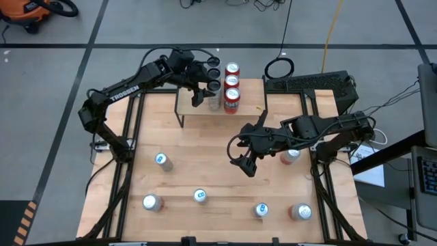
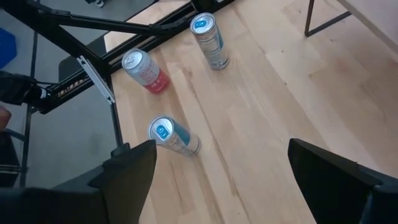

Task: Place canned beverage on shelf
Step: Put the white and yellow soda can aligned with the other white and yellow soda cans on the shelf

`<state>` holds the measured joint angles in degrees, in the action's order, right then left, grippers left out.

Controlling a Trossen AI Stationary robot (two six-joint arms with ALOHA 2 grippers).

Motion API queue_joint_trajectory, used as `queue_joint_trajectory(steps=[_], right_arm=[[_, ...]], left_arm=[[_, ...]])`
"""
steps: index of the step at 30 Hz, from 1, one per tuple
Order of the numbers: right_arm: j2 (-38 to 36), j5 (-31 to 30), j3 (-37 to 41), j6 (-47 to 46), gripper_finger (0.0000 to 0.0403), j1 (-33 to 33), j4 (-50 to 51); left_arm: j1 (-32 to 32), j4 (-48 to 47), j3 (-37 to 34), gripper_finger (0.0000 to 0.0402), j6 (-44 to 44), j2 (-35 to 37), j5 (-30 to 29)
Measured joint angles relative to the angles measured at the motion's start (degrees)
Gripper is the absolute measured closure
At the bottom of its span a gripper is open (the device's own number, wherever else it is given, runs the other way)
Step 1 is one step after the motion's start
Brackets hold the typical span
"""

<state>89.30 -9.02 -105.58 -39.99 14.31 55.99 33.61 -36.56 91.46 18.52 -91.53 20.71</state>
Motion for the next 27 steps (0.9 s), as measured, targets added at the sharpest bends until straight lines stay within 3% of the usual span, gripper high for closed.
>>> queue_joint_trajectory(steps=[27], right_arm=[[0.0,0.2,0.0,0.0,0.0060,0.0,0.0]], left_arm=[[0.0,-3.7,0.1,0.0140,2.2,0.1,-2.0]])
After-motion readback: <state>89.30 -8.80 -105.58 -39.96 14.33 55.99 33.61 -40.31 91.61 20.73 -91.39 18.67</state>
